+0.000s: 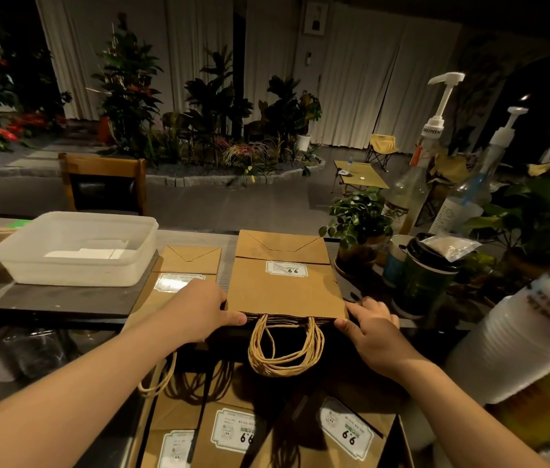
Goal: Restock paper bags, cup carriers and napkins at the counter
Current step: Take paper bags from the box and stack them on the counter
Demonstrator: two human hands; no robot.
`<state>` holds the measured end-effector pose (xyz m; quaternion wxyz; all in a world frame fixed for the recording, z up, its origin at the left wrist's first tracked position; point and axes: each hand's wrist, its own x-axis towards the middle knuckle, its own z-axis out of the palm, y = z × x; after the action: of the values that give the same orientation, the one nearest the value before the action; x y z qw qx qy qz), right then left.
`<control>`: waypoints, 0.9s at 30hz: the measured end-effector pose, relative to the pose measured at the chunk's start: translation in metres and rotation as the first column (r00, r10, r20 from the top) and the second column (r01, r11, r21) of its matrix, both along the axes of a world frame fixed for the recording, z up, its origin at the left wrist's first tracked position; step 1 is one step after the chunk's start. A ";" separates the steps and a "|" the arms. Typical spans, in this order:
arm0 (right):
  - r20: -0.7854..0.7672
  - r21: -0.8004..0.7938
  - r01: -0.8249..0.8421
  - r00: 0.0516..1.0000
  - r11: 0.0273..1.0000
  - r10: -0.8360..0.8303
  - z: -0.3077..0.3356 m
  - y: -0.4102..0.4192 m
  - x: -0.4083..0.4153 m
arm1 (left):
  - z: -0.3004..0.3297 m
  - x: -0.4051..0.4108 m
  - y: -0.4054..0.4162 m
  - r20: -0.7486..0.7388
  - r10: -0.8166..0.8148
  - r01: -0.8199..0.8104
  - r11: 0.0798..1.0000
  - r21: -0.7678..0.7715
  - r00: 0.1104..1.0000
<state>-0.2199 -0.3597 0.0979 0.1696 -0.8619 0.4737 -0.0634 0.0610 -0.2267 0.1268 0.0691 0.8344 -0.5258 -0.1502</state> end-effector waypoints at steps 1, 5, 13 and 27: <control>-0.006 -0.004 -0.002 1.000 1.000 0.002 0.000 0.000 0.001 | 0.000 -0.001 0.000 0.019 0.002 -0.002 1.000 0.009 1.000; -0.014 -0.005 0.001 1.000 1.000 -0.001 -0.001 -0.001 0.001 | 0.002 -0.008 -0.004 0.141 -0.007 -0.003 0.997 0.074 0.990; 0.003 0.017 0.003 1.000 1.000 -0.003 0.000 0.001 -0.002 | -0.002 -0.010 0.000 0.181 -0.023 0.018 0.999 0.029 0.983; 0.376 0.028 0.144 0.915 0.989 -0.144 -0.008 0.025 -0.014 | -0.001 -0.017 0.032 0.035 -0.063 0.071 0.960 -0.273 0.997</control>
<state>-0.2337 -0.3349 0.0902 0.2523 -0.7964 0.4944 -0.2402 0.0442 -0.1951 0.1258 0.1717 0.8005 -0.5703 -0.0673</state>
